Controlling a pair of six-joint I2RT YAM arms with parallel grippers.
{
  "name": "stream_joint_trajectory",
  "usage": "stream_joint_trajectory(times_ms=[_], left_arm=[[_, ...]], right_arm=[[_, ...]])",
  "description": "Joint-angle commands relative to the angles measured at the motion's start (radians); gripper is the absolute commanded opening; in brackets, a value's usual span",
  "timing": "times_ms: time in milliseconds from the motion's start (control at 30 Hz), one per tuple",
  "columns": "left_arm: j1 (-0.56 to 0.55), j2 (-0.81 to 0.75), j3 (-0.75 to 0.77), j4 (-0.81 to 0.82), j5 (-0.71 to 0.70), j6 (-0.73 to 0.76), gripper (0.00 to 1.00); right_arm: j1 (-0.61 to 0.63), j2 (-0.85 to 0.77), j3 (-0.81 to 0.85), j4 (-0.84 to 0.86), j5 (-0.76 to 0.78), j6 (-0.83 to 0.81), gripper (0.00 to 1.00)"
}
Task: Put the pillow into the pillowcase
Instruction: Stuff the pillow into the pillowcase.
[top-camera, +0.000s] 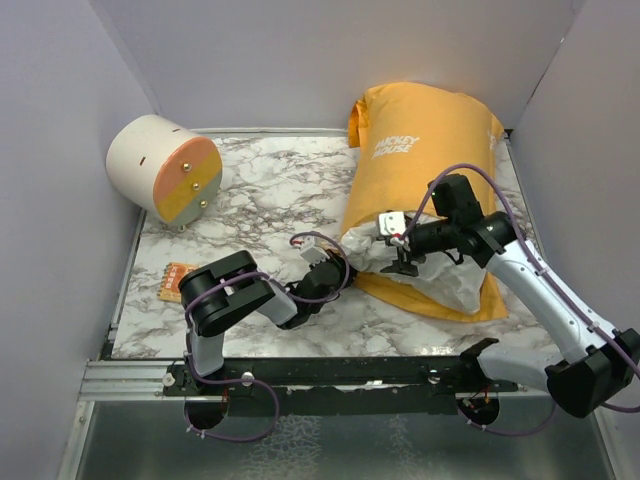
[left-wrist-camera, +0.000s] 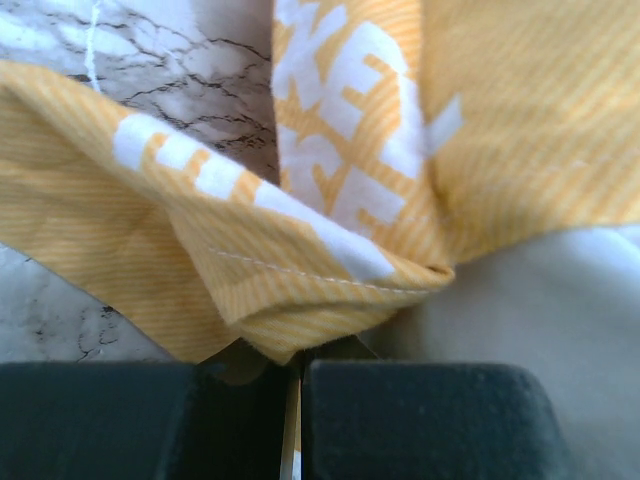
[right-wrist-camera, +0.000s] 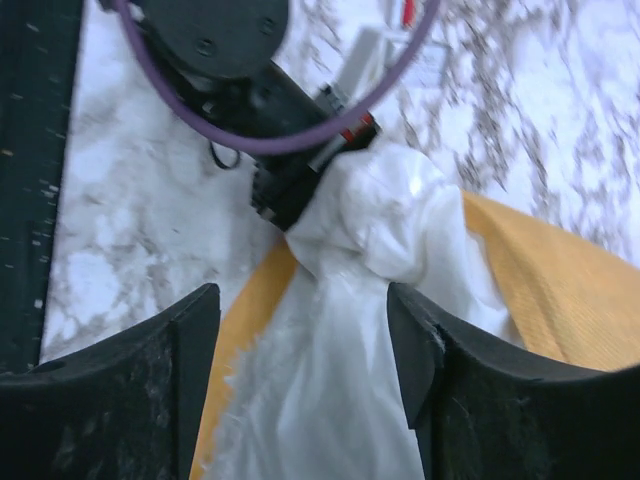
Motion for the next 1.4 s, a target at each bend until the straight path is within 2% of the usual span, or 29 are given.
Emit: stream_joint_trajectory(times_ms=[0,100,167,333,400,433,467,533,567,700,800,1000,1167,1267,1367], left_arm=[[-0.003,-0.028,-0.036,0.182,0.054,0.134,0.0],[-0.009,-0.04,-0.058,0.258,0.095,0.172,0.0],[-0.013,-0.06,-0.063,0.248,0.104,0.185,0.0],[-0.023,-0.133,-0.088,0.24,0.109,0.231,0.0],[-0.026,-0.154,-0.092,0.205,0.112,0.242,0.0],[-0.029,-0.187,-0.094,0.187,0.114,0.241,0.0],[-0.03,-0.209,-0.099,0.17,0.114,0.233,0.0],[-0.031,-0.239,-0.116,0.134,0.115,0.214,0.0],[-0.033,-0.255,-0.131,0.123,0.109,0.199,0.0],[-0.034,-0.31,-0.196,0.093,0.087,0.162,0.0],[-0.034,-0.349,-0.215,0.06,0.078,0.161,0.0],[-0.034,-0.461,-0.235,-0.076,0.038,0.172,0.0],[-0.034,-0.533,-0.229,-0.201,0.027,0.175,0.0],[-0.034,-0.528,-0.201,-0.268,0.055,0.158,0.0],[-0.035,-0.505,-0.177,-0.287,0.101,0.149,0.0]], right_arm=[[0.002,0.006,-0.028,-0.049,-0.248,-0.018,0.68],[0.05,0.03,-0.111,0.154,-0.117,0.095,0.68],[0.067,0.054,-0.158,0.288,-0.01,0.142,0.68],[0.068,0.096,-0.304,0.632,0.391,0.257,0.68],[0.068,0.122,-0.35,0.745,0.518,0.274,0.64],[0.068,0.138,-0.373,0.81,0.587,0.28,0.56],[0.066,0.152,-0.39,0.869,0.662,0.27,0.34],[0.019,0.171,-0.411,0.962,0.763,0.242,0.09],[-0.023,0.173,-0.407,0.98,0.772,0.236,0.02],[-0.137,0.175,-0.371,0.977,0.758,0.209,0.01],[-0.14,0.189,-0.376,0.975,0.753,0.191,0.01],[-0.142,0.319,-0.415,1.033,0.817,0.166,0.01],[-0.145,0.283,-0.371,0.918,0.648,0.266,0.01],[-0.145,0.263,-0.339,0.827,0.498,0.304,0.01],[-0.145,0.283,-0.311,0.756,0.432,0.337,0.01]])
